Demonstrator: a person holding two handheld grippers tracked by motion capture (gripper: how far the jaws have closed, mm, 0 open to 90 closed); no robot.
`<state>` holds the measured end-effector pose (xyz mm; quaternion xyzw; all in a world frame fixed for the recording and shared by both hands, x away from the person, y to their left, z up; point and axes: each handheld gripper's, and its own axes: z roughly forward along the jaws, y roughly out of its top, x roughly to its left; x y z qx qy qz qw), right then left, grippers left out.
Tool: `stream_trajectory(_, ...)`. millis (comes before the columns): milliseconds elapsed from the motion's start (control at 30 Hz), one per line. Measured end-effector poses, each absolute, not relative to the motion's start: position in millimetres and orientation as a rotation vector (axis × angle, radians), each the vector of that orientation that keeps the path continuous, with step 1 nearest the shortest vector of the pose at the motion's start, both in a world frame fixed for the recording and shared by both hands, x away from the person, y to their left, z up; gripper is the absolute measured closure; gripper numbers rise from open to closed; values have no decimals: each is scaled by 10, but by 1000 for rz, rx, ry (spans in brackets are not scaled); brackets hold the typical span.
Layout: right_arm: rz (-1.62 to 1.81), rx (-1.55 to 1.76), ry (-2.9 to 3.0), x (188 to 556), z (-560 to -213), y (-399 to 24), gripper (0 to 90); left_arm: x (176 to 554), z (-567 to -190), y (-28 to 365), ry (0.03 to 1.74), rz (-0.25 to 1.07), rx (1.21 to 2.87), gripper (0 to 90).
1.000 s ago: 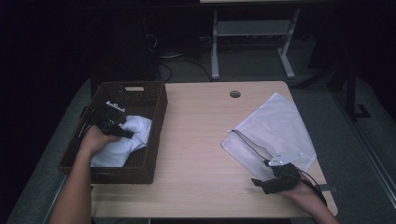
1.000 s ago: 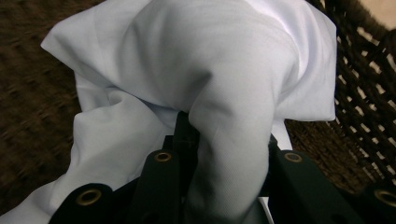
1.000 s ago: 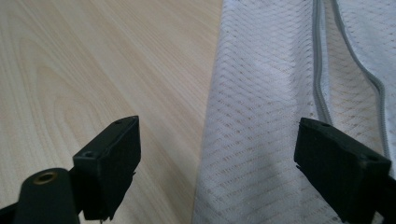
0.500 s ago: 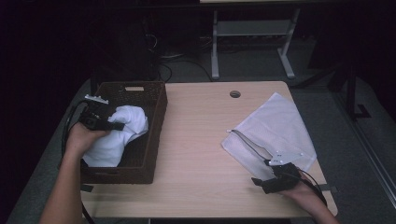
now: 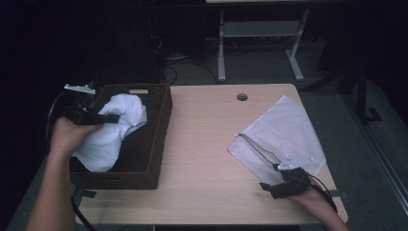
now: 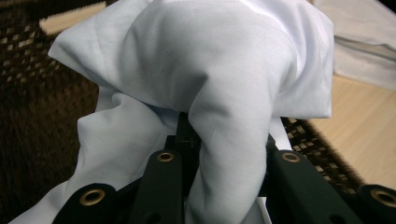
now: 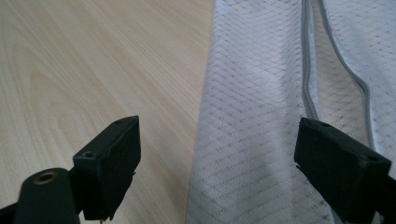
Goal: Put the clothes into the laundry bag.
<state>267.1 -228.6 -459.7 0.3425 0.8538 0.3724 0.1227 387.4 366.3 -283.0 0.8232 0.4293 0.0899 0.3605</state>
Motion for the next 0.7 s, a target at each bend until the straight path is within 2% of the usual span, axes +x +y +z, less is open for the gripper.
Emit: stream_trajectory(700, 1090, 1006, 2479, 2674, -4596, -2300, 142, 3714, -2290, 2902, 902, 250, 2137, 726)
